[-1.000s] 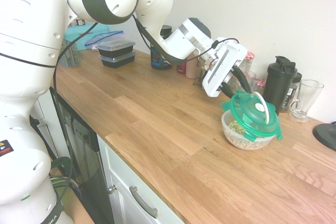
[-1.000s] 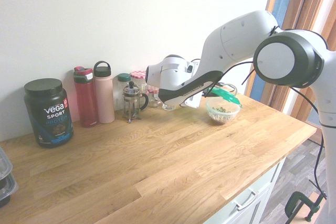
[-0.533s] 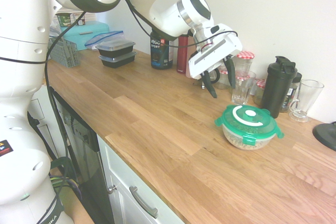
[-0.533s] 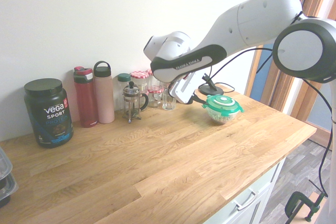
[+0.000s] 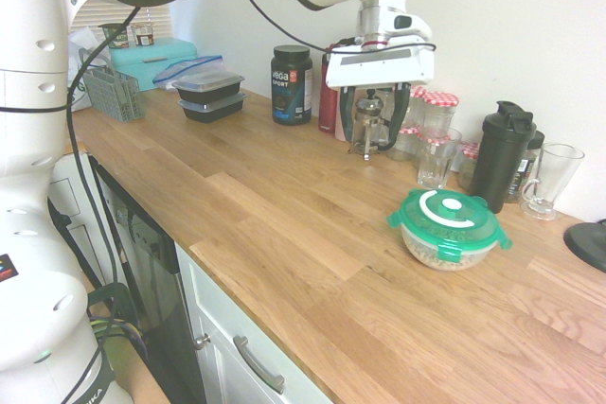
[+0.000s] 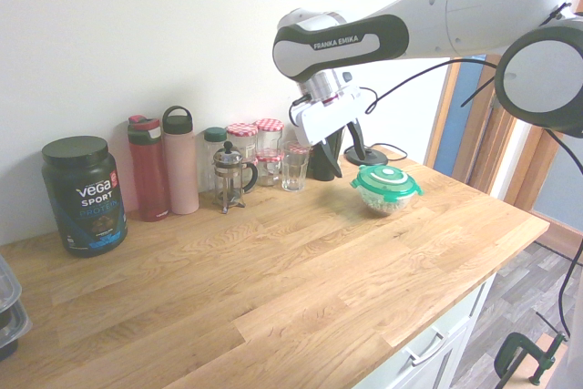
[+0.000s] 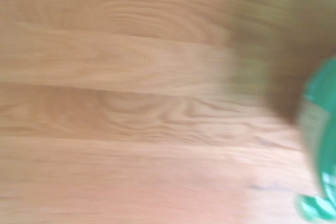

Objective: Cover the lid of food container

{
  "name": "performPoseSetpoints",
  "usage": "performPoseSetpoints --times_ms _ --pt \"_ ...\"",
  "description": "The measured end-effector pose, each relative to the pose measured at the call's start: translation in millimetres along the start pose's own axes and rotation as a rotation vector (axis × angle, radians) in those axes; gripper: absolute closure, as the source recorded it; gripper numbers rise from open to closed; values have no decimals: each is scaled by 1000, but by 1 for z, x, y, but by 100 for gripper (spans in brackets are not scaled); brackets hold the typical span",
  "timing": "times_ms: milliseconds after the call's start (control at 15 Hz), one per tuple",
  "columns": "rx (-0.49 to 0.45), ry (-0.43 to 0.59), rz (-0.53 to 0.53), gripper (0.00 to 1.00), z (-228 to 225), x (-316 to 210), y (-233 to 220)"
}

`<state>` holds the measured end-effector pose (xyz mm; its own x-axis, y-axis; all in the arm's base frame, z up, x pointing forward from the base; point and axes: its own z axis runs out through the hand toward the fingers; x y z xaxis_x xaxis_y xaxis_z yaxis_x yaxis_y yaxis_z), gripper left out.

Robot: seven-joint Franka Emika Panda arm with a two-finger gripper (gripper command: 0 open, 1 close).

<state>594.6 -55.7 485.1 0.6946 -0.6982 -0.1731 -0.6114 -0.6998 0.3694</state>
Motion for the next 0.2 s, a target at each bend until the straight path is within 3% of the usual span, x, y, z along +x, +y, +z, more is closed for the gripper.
performPoseSetpoints --times_ms 200 --pt "149 -106 -96 0 3 2 -2"
